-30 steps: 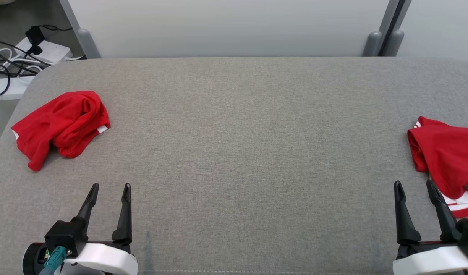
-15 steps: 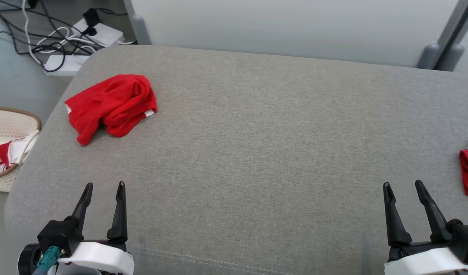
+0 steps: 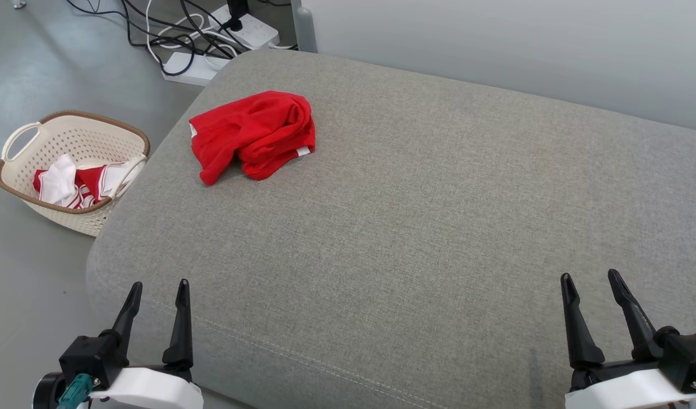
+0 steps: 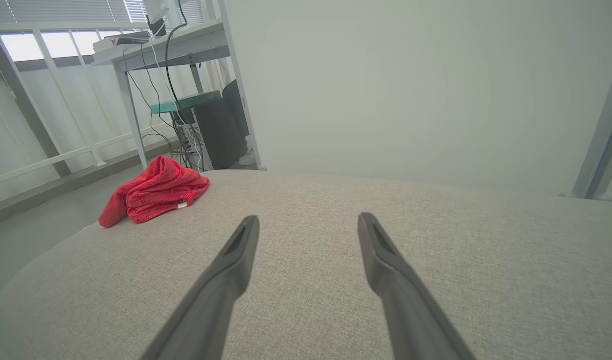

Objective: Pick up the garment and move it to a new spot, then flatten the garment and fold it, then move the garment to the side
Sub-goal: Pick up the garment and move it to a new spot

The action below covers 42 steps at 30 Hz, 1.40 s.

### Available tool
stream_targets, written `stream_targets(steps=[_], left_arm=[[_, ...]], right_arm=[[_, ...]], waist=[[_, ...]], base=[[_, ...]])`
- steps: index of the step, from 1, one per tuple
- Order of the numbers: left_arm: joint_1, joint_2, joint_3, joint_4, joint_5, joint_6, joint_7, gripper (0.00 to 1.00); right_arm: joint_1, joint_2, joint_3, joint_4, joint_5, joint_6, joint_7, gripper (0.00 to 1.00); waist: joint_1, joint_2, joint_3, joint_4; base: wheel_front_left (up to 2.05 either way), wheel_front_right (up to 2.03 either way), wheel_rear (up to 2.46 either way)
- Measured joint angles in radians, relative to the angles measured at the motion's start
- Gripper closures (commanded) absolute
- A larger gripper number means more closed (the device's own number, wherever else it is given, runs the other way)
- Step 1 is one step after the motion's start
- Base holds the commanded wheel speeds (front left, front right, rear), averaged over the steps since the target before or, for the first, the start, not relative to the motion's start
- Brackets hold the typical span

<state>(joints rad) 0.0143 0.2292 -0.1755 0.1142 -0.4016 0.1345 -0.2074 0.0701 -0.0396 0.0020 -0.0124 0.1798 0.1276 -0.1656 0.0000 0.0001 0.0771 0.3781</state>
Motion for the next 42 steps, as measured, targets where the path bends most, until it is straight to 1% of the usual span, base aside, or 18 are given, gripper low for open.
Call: stream_targets(steps=[4,23,28,31,35,37,40,42], left_arm=[[0.0,-0.001,-0.002,0.007,-0.005,0.0,-0.004,0.0],[-0.003,0.0,-0.018,0.021,-0.012,0.0,-0.006,0.0],[-0.021,0.004,-0.018,-0.017,-0.012,0.0,-0.011,0.0],[-0.084,0.02,-0.014,-0.075,-0.007,0.0,-0.009,0.0],[-0.212,0.076,0.006,-0.14,0.006,-0.007,0.034,0.0],[-0.288,0.104,0.02,-0.15,0.005,-0.013,0.074,0.0],[-0.416,0.136,0.036,-0.124,-0.019,-0.047,0.142,0.0],[-0.509,0.156,0.045,-0.059,-0.049,-0.078,0.2,0.0]], right_arm=[[0.0,0.0,0.003,0.001,0.0,0.0,0.0,0.0],[0.0,0.0,0.004,0.007,0.006,0.0,0.002,0.0],[-0.001,0.0,0.004,0.006,0.006,0.0,0.003,0.0],[-0.005,0.0,0.005,0.0,0.005,0.0,0.007,0.0],[-0.026,0.0,0.007,-0.007,-0.006,0.0,0.02,0.0],[-0.036,0.0,0.008,-0.01,-0.008,0.0,0.025,0.0],[-0.048,-0.001,0.008,-0.018,-0.014,0.0,0.026,0.0],[-0.057,-0.001,0.011,-0.02,-0.015,0.0,0.034,0.0]], waist=[[0.0,0.0,0.002,0.01],[0.0,0.0,0.003,0.004],[0.0,0.0,0.013,0.0],[0.0,0.0,0.026,-0.004],[0.0,0.0,0.049,-0.02],[0.0,0.0,0.063,-0.032],[0.0,0.0,0.09,-0.052],[0.0,0.0,0.109,-0.068]], base=[[0.0,0.0,0.0],[0.0,0.0,0.0],[0.0,0.0,0.0],[0.0,0.0,0.0],[0.0,0.0,0.0],[0.0,0.0,0.0],[0.0,0.0,0.0],[0.0,0.0,0.0]])
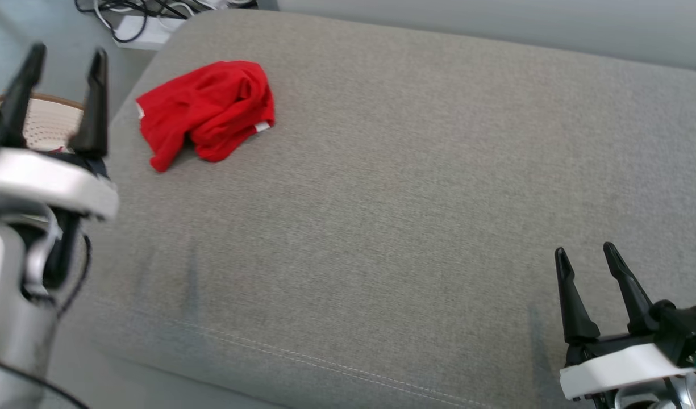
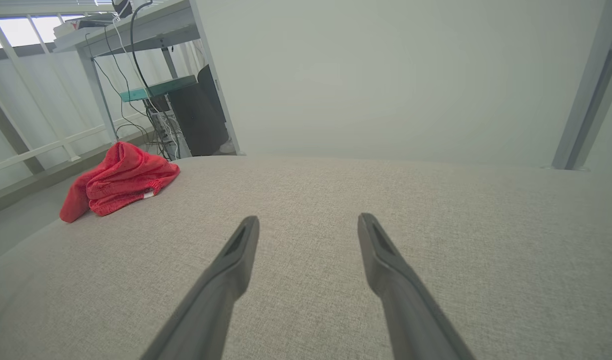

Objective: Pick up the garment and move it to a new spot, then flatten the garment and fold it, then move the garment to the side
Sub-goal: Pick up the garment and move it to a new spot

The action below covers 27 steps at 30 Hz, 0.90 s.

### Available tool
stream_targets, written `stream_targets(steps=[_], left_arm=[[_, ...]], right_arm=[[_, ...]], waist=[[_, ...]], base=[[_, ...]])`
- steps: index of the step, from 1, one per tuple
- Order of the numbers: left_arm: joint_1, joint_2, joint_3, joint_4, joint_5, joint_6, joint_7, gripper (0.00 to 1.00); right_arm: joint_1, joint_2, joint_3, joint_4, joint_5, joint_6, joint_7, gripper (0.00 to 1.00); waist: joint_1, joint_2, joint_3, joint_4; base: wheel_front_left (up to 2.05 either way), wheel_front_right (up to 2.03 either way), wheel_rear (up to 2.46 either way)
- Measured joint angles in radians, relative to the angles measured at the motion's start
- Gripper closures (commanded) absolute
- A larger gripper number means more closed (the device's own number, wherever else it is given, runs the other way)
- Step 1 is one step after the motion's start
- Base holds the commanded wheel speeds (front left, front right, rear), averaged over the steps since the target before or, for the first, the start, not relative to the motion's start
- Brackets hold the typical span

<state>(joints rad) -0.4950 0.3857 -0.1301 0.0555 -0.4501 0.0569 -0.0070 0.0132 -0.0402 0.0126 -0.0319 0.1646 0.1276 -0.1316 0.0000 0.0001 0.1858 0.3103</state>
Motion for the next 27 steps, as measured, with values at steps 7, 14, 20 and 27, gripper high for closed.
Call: stream_targets(steps=[7,14,20,27], left_arm=[[-0.219,0.047,0.004,0.365,-0.115,-0.088,0.241,0.0],[-0.316,0.081,-0.007,0.626,-0.144,-0.122,0.36,0.0],[-0.355,0.085,-0.011,0.757,-0.158,-0.136,0.376,0.0],[-0.394,0.117,-0.004,0.865,-0.158,-0.136,0.354,0.0]], right_arm=[[-0.046,-0.005,0.026,-0.01,-0.008,0.0,0.0,0.0],[-0.077,-0.026,0.032,-0.01,-0.008,0.0,-0.001,0.0],[-0.112,-0.039,0.041,-0.02,-0.008,0.0,-0.001,0.0],[-0.151,-0.062,0.063,-0.032,-0.008,0.0,0.0,0.0]], waist=[[0.0,0.0,0.063,-0.077],[0.0,0.0,0.145,-0.141],[0.0,0.0,0.217,-0.177],[0.0,0.0,0.283,-0.208]], base=[[0.0,0.0,0.0],[0.0,0.0,0.0],[0.0,0.0,0.0],[0.0,0.0,0.0]])
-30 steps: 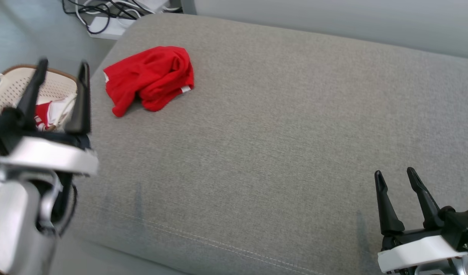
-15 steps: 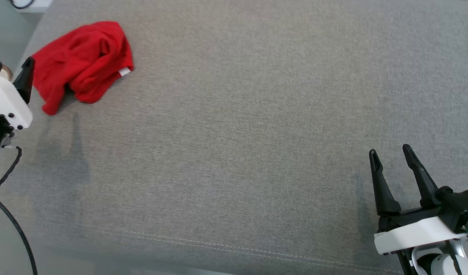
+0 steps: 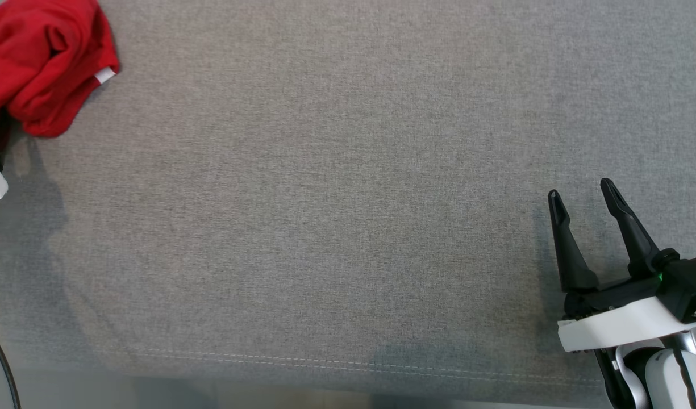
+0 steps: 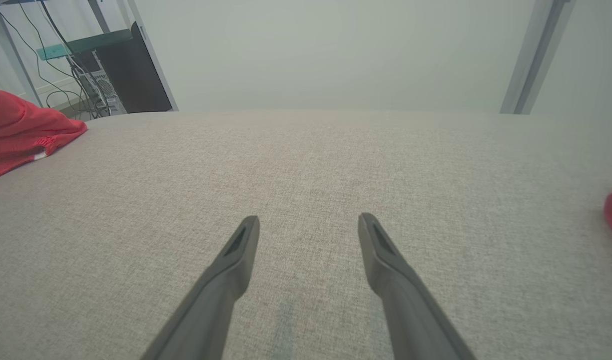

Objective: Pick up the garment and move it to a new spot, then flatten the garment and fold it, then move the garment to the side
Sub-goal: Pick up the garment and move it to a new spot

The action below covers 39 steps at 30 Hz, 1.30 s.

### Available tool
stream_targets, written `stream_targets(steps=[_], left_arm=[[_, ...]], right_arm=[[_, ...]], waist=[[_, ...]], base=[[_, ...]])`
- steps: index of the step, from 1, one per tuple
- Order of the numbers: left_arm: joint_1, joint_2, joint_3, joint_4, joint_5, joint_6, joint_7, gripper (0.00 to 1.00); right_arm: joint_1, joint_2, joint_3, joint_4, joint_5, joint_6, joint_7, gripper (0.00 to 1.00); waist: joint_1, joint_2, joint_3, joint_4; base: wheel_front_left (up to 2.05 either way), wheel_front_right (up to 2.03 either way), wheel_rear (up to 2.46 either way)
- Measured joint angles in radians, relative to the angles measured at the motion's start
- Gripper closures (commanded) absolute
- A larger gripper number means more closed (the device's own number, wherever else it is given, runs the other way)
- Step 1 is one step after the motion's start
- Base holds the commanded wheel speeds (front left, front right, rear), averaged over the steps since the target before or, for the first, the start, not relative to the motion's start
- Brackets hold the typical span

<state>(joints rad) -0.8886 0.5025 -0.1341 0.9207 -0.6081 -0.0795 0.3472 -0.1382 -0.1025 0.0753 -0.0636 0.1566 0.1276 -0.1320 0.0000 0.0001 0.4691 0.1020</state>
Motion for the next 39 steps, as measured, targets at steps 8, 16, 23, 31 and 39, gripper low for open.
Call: stream_targets(steps=[8,16,23,31,39], left_arm=[[-0.036,0.002,-0.013,0.049,0.022,0.012,-0.059,1.0],[-0.054,0.019,-0.049,0.057,0.078,0.046,-0.164,1.0],[-0.068,0.032,-0.067,-0.051,0.114,0.077,-0.26,1.0],[0.092,0.031,-0.035,-0.305,0.081,0.135,-0.313,1.0],[0.358,-0.018,-0.034,-0.68,0.052,0.235,-0.295,1.0]], right_arm=[[-0.002,-0.004,-0.001,-0.016,0.0,0.0,0.0,0.0],[-0.007,-0.002,-0.002,-0.007,0.001,0.0,0.0,0.0],[0.0,0.015,0.003,0.023,0.013,0.0,-0.015,0.0],[0.007,0.039,0.008,0.061,0.03,0.0,-0.046,0.0],[0.029,0.047,0.01,0.094,0.037,0.0,-0.063,0.0]], waist=[[0.0,0.0,0.033,-0.014],[0.0,0.0,-0.01,-0.006],[0.0,0.0,-0.088,-0.002],[0.0,0.0,-0.158,-0.045],[0.0,0.0,-0.199,-0.106]], base=[[0.0,0.0,0.0],[0.0,0.0,0.0],[0.0,0.0,0.0],[0.0,0.0,0.0],[0.0,0.0,0.0]])
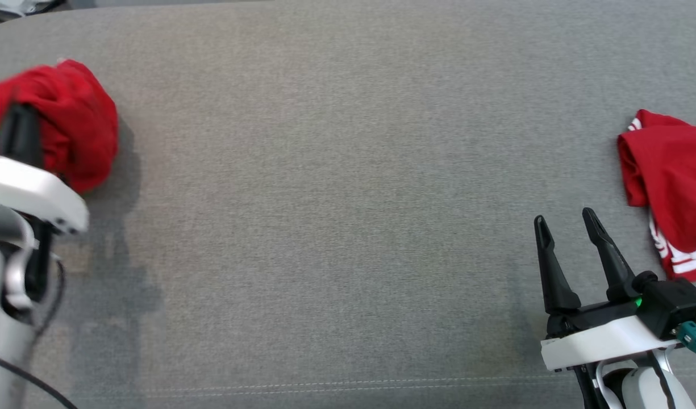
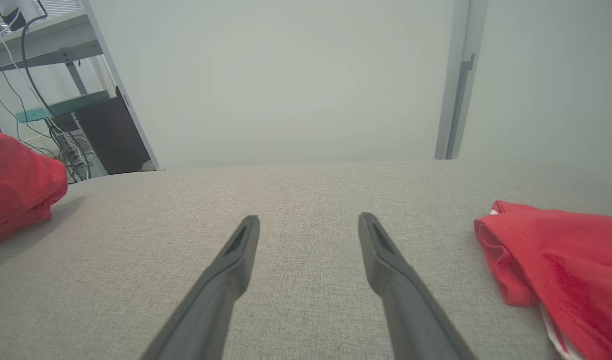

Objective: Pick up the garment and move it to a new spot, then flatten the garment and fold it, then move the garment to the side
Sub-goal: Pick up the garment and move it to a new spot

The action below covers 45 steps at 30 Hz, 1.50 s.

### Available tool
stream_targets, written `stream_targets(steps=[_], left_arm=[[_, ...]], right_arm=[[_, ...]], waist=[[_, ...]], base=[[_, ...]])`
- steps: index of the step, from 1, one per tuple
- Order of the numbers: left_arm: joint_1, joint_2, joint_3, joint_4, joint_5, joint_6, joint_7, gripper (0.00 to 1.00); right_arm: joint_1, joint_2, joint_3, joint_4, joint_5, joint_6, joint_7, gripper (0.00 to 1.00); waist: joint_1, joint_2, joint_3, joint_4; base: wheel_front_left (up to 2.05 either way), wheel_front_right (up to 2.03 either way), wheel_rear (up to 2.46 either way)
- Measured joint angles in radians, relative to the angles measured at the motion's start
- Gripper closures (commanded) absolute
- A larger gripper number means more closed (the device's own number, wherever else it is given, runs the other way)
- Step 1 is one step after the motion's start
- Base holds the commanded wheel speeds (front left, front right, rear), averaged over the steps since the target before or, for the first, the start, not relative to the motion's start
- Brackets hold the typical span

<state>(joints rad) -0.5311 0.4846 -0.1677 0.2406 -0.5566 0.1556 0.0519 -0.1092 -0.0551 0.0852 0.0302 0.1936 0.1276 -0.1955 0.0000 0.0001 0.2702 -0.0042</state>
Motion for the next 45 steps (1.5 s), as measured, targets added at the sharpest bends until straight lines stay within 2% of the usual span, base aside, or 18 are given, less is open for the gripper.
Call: stream_targets(steps=[5,12,28,35,36,37,38,39,42,45], left_arm=[[0.116,-0.054,-0.057,-0.176,0.007,0.05,0.011,1.0],[0.138,-0.117,-0.17,-0.229,0.028,0.052,0.039,1.0],[-0.073,-0.295,-0.414,-0.038,0.086,-0.082,0.044,1.0],[-0.111,-0.377,-0.506,0.097,0.088,-0.154,0.04,1.0],[-0.111,-0.377,-0.506,0.097,0.088,-0.154,0.04,1.0],[-0.113,-0.384,-0.52,0.11,0.09,-0.162,0.028,0.96],[-0.113,-0.392,-0.531,0.123,0.096,-0.164,0.003,0.26],[-0.114,-0.4,-0.543,0.136,0.097,-0.168,-0.003,0.0],[-0.113,-0.412,-0.587,0.163,0.097,-0.193,-0.018,0.0],[-0.113,-0.415,-0.606,0.163,0.095,-0.2,-0.032,0.0]], right_arm=[[-0.001,0.005,0.012,0.019,0.008,0.0,-0.009,0.0],[-0.001,0.011,0.015,0.034,0.048,0.0,-0.025,0.0],[-0.005,0.012,0.026,0.064,0.11,0.0,-0.045,0.0],[-0.012,0.014,0.035,0.083,0.12,0.0,-0.052,0.0],[-0.012,0.014,0.035,0.083,0.12,0.0,-0.052,0.0],[-0.013,0.014,0.035,0.084,0.12,0.0,-0.052,0.0],[-0.015,0.014,0.035,0.086,0.12,0.0,-0.053,0.0],[-0.016,0.014,0.034,0.086,0.12,0.0,-0.053,0.0],[-0.022,0.014,0.021,0.087,0.12,0.0,-0.053,0.0],[-0.024,0.014,0.012,0.086,0.112,0.0,-0.053,0.0]], waist=[[0.0,0.0,-0.01,-0.041],[0.0,0.0,-0.014,-0.108],[-0.0001,0.0,0.033,-0.27],[0.0,0.0,0.053,-0.313],[0.0,0.0,0.053,-0.313],[0.0,0.0,0.053,-0.314],[0.0,0.0,0.052,-0.314],[0.0,0.0,0.051,-0.313],[0.0,0.0,0.044,-0.304],[0.0,0.0,0.034,-0.286]], base=[[0.0,0.0,0.0],[0.0,0.0,0.0],[0.0,0.0,0.0],[0.0,0.0,0.0],[0.0,0.0,0.0],[0.0,0.0,0.0],[0.0,0.0,0.0],[0.0,0.0,0.0],[0.0,0.0,0.0],[0.0,0.0,0.0]])
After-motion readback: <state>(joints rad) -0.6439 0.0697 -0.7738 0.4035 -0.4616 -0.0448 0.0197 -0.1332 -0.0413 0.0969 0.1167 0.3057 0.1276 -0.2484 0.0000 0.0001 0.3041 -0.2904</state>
